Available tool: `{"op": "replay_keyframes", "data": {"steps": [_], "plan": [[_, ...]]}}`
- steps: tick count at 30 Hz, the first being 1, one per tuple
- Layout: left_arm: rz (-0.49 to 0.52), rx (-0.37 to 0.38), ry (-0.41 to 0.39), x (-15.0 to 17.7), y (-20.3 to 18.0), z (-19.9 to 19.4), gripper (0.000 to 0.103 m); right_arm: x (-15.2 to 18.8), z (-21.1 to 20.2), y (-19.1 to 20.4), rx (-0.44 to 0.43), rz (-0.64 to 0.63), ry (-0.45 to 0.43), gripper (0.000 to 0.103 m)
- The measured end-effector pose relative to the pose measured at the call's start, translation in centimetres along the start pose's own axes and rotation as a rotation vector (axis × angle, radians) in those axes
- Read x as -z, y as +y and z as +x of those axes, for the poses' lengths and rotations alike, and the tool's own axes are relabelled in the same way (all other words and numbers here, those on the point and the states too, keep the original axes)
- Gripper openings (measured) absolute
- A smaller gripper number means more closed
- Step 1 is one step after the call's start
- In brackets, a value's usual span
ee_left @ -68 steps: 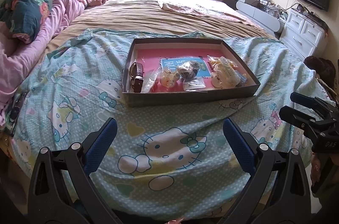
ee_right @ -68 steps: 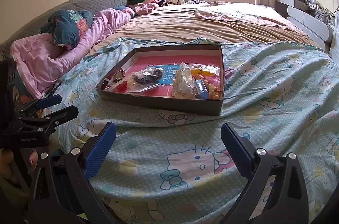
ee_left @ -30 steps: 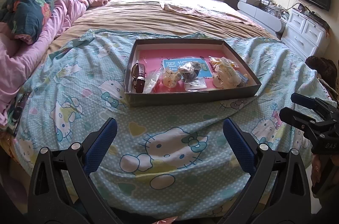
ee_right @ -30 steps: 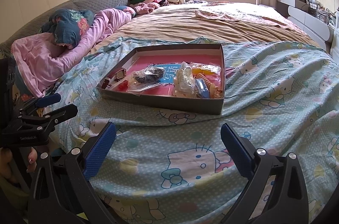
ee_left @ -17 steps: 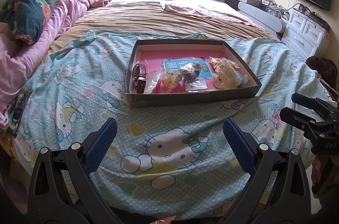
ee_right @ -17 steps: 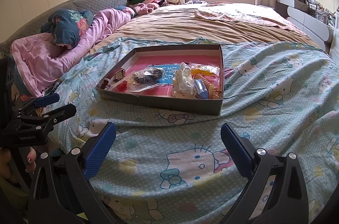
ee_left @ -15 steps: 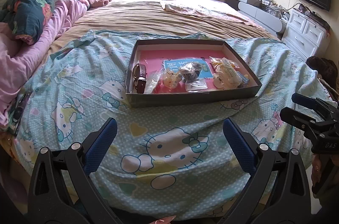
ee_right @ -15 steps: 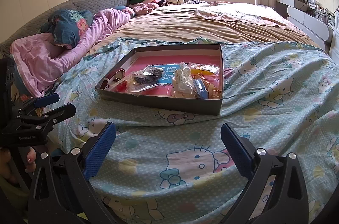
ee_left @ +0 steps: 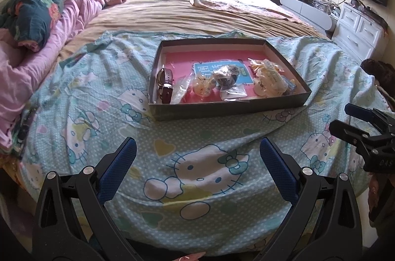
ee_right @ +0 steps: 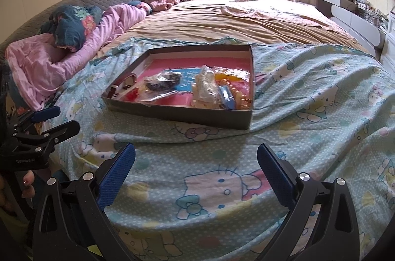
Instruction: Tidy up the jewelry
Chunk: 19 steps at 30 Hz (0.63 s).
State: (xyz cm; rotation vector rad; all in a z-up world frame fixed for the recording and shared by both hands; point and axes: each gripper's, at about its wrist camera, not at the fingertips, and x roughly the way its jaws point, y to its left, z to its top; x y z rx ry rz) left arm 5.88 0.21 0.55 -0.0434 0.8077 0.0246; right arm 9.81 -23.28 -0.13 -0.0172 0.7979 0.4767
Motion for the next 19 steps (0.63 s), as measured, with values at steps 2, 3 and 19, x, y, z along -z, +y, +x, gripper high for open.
{"op": "replay_keyframes", "data": {"steps": [2,3,19], "plan": [[-0.021,-0.003,0.028,0.1,0.5,0.8,0.094,-0.1,0.3,-0.8,0.016,0.017,0.001,0.098],[-0.038,-0.01,0.045,0.1,0.9,1.4,0.094,-0.2,0.4,-1.2,0.027,0.024,0.001,0.098],[-0.388,-0.477,0.198,-6.6,21.7,17.2,0.094,-5.1,9.1,-24.4,0.531,0.316,0.085,0.098]]}}
